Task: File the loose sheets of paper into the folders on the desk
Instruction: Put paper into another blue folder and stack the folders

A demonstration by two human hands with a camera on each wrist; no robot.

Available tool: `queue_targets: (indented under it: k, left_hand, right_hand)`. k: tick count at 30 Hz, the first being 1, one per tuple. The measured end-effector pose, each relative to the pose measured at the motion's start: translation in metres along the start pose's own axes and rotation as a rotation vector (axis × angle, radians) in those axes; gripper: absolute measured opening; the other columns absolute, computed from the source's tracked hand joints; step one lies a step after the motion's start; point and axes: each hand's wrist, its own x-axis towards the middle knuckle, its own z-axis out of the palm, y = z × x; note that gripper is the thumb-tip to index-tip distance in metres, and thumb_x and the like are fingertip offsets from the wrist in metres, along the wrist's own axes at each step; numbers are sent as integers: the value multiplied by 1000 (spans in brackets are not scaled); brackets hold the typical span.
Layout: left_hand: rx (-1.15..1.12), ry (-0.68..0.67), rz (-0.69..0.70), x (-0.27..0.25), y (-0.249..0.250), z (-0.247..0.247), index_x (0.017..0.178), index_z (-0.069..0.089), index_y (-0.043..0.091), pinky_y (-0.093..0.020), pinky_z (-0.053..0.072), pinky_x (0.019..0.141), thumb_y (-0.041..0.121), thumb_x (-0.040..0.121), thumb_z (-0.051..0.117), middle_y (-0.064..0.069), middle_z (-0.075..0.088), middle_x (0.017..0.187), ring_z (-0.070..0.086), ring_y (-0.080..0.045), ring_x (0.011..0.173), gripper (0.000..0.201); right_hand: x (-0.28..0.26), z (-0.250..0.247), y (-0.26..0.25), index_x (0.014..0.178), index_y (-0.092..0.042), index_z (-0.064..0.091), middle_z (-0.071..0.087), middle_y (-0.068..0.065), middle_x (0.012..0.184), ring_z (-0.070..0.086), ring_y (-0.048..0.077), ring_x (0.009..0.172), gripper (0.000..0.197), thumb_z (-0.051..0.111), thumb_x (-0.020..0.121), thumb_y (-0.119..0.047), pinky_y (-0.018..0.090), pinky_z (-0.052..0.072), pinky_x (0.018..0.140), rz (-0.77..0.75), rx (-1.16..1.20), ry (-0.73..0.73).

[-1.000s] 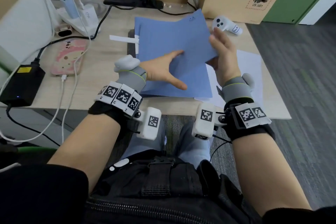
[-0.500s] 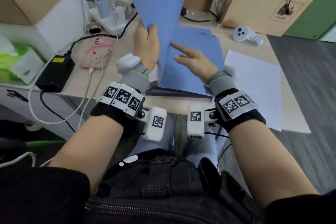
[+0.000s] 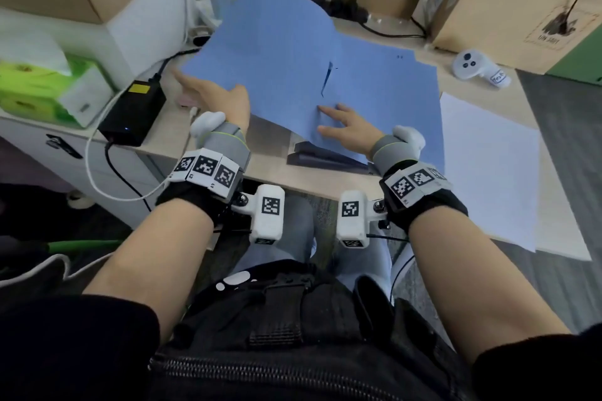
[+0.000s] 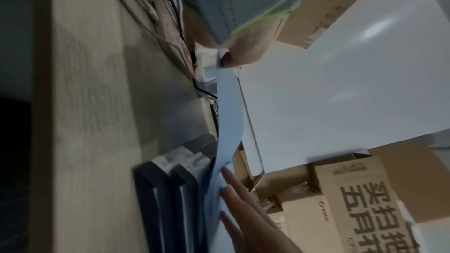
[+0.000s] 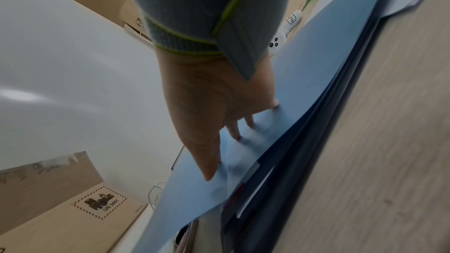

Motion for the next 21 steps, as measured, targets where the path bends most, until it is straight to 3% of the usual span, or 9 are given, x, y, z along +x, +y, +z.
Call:
queue_targets:
  k: [1, 3, 6, 8, 10, 12, 15, 19, 21]
  left_hand:
    - [85, 0, -29, 1, -3, -2, 148, -2, 7, -33, 19, 117, 10, 77, 50, -10, 7, 158, 16, -25, 146, 88]
    - [256, -25, -55, 3, -8, -3, 150, -3, 11, -37, 11, 118, 10, 77, 52, -11, -6, 158, 0, -28, 148, 91]
    - [597, -170, 14, 7, -15, 1, 143, 29, 23, -51, 5, 119, 14, 78, 52, -11, -5, 159, -13, -33, 146, 69]
    - [701, -332, 126, 10, -18, 10, 126, 50, 27, -56, 5, 118, 14, 75, 45, -7, 24, 155, 1, -32, 148, 53]
    - [662, -481, 222, 8, -17, 21, 120, 57, 23, -56, 4, 118, 10, 72, 39, -5, 42, 147, 15, -30, 146, 53]
    - [582, -582, 278, 5, -10, 30, 125, 57, 16, -46, 8, 120, 1, 77, 39, -8, 42, 147, 19, -32, 145, 54]
    - [461, -642, 371, -2, 4, 40, 120, 62, 11, -36, 18, 119, 3, 74, 39, -10, 48, 142, 28, -32, 141, 52]
    - [386, -675, 425, -21, 28, 53, 121, 62, 11, -20, 20, 112, -6, 82, 41, -5, 51, 140, 31, -21, 141, 48]
    - [357, -706, 458, -36, 41, 62, 120, 63, 11, -16, 26, 103, -5, 82, 44, -6, 54, 137, 41, -19, 133, 45]
  right_hand:
    - [1, 2, 1, 144, -37, 30, 11, 4, 159, 13, 27, 147, 56, 50, 92, -42, 53, 15, 117, 8, -11, 4]
    - [1, 4, 1, 144, -37, 32, 13, 4, 158, 14, 27, 147, 56, 51, 92, -42, 54, 15, 117, 10, -30, 15]
    - [2, 3, 3, 142, -38, 34, 15, 3, 158, 14, 26, 146, 54, 52, 91, -41, 56, 14, 117, 10, -47, 28]
    - [1, 3, 4, 142, -39, 34, 13, 2, 159, 12, 25, 147, 53, 51, 91, -42, 57, 13, 117, 9, -47, 24]
    - [0, 2, 5, 141, -40, 35, 12, 0, 159, 11, 24, 147, 52, 50, 92, -43, 57, 12, 117, 3, -39, 24]
    - [-2, 2, 6, 139, -41, 37, 15, -1, 159, 13, 24, 147, 50, 51, 91, -42, 58, 12, 116, -8, -9, 30]
    - [-6, -1, 6, 136, -40, 44, 24, -2, 156, 20, 21, 146, 46, 53, 91, -38, 55, 14, 117, -36, 60, 57]
    - [-16, -16, 6, 136, -20, 49, 44, 0, 146, 34, 15, 139, 43, 52, 93, -16, 28, 21, 117, -90, 238, 119]
    - [-22, -24, 9, 132, -15, 53, 52, 3, 140, 43, 17, 134, 40, 53, 92, -12, 30, 29, 115, -109, 277, 192]
